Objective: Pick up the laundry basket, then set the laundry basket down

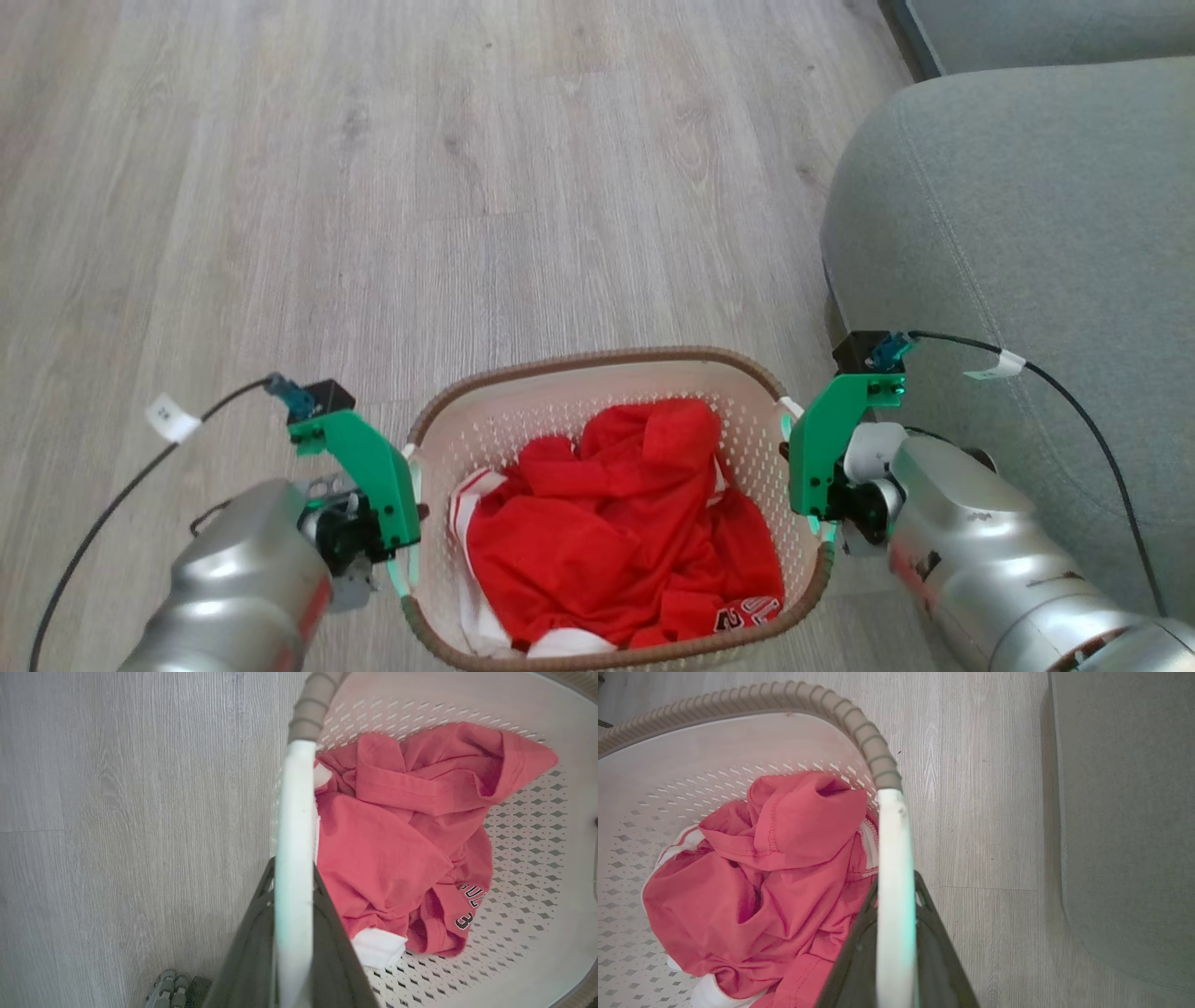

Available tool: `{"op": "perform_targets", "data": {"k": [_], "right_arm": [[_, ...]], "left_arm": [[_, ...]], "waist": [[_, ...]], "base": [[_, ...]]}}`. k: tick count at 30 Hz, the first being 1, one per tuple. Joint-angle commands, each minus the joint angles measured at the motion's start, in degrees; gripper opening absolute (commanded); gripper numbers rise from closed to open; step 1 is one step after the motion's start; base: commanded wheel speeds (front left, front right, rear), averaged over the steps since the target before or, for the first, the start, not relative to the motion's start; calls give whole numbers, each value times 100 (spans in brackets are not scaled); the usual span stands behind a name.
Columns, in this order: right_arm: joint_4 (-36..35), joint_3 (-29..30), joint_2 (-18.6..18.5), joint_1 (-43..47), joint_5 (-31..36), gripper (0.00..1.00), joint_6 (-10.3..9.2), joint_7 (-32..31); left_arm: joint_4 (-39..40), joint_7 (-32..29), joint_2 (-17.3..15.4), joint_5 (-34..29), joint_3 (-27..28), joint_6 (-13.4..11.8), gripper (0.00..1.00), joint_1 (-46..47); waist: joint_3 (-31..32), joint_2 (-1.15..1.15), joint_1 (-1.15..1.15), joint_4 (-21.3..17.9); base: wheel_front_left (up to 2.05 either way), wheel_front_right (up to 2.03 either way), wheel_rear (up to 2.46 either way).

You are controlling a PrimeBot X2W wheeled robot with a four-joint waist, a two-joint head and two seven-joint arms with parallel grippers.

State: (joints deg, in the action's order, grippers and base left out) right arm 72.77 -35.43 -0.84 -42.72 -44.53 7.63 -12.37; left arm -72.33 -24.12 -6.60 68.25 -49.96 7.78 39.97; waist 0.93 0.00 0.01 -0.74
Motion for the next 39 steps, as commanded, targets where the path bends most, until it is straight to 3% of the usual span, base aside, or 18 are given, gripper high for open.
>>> {"op": "perform_targets", "data": {"k": [1,39], "right_arm": [[-13,-32,-205,-78,-31,0,-14,50],[41,-335,-204,-158,-394,0,-14,173]], "left_arm": [[-110,21,-408,41,117,-44,0,216],[-156,186,-364,64,84,-44,0,217]], "waist": [[7,0,-1,7],[-42,0,-1,21]], "base": [[0,0,0],[0,0,0]]}}
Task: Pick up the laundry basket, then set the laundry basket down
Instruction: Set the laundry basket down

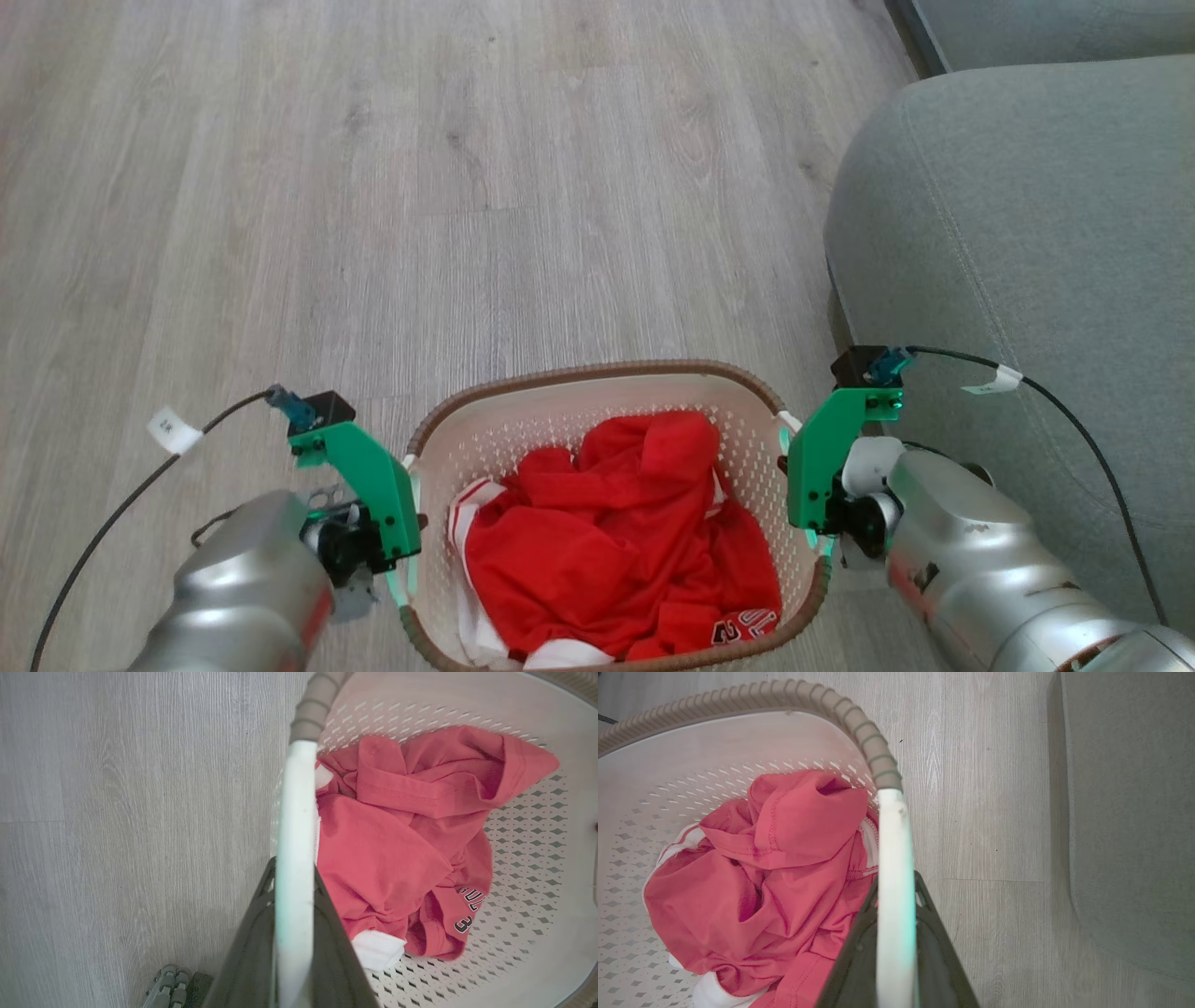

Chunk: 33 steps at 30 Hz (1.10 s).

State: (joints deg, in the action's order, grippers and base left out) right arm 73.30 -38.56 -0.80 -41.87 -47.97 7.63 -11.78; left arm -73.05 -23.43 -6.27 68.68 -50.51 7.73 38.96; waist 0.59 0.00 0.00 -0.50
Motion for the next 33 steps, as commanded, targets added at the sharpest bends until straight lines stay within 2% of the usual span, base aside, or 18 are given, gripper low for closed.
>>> {"op": "perform_targets", "data": {"k": [1,8,33], "right_arm": [[-14,-25,-208,-252,-60,0,-14,144],[-31,-65,-208,-361,-80,0,-14,339],[58,3,-318,-1635,403,0,-14,1693]], "left_arm": [[-84,149,-400,15,136,-38,0,328],[-61,414,-408,-48,108,-34,0,503],[388,1760,-567,-389,-141,-25,0,1752]], "waist": [[-23,0,0,-6],[-301,0,0,-8],[-3246,0,0,131]], "base": [[0,0,0],[0,0,0],[0,0,0]]}}
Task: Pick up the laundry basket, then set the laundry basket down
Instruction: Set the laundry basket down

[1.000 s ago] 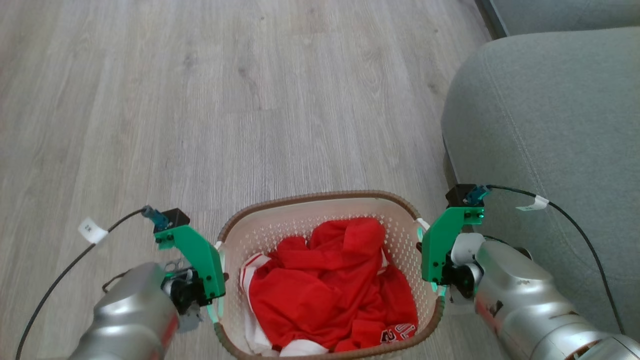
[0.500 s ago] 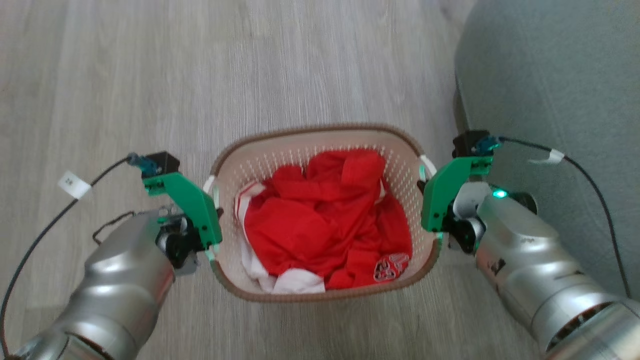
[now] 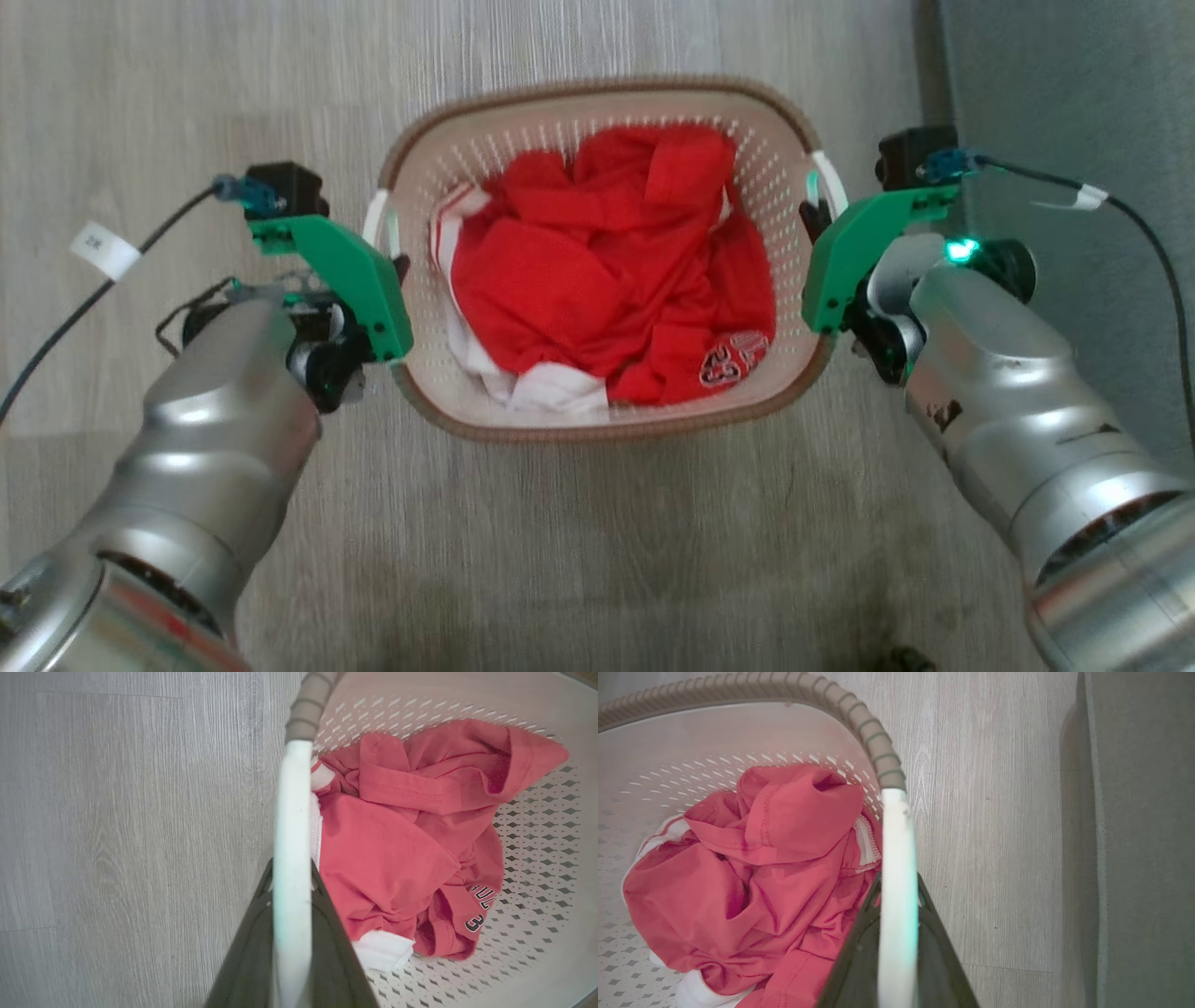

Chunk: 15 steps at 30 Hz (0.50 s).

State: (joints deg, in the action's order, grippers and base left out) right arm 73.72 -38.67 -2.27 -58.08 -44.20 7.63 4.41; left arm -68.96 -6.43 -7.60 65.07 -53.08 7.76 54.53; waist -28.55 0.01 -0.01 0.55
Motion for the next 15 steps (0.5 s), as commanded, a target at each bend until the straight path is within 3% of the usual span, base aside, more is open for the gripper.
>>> {"op": "perform_targets", "data": {"k": [1,15], "right_arm": [[17,36,-189,-47,62,0,-14,152],[22,603,-510,-423,860,0,-14,969]], "left_arm": [[-14,142,-436,-41,103,-28,0,233],[-115,1339,-268,-263,-88,-28,0,770]], "waist": [[-437,-1,1,32],[-1769,-1,1,163]], "base": [[0,0,0],[0,0,0]]}}
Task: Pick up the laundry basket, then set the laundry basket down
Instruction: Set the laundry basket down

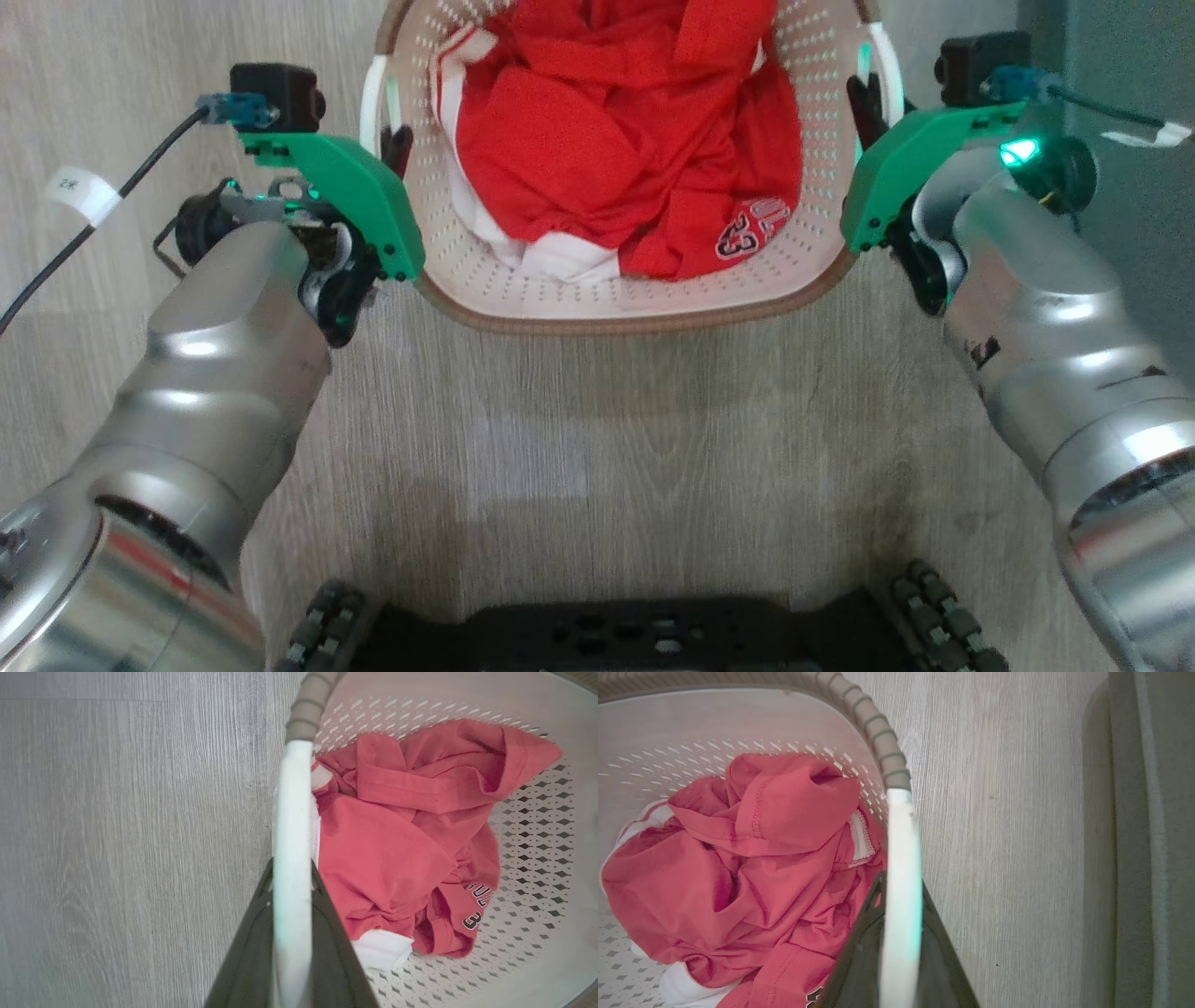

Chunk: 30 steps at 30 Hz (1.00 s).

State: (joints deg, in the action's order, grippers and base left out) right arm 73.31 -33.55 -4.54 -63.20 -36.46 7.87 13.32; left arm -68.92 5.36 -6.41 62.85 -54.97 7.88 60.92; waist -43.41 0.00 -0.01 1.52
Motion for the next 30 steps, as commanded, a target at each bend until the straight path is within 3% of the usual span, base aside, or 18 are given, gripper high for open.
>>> {"op": "perform_targets", "data": {"k": [1,11,30], "right_arm": [[64,91,-283,89,85,0,-38,78],[64,812,-353,-29,913,0,-38,160],[65,2165,-141,148,2308,0,-38,27]], "left_arm": [[-118,161,-387,-41,101,-40,0,130],[-63,551,-336,-18,-52,-40,0,258],[272,427,-402,347,-484,-40,0,268]], "waist": [[-283,0,1,65],[-747,0,1,78],[-995,0,1,47]], "base": [[0,0,0],[0,0,0],[0,0,0]]}}
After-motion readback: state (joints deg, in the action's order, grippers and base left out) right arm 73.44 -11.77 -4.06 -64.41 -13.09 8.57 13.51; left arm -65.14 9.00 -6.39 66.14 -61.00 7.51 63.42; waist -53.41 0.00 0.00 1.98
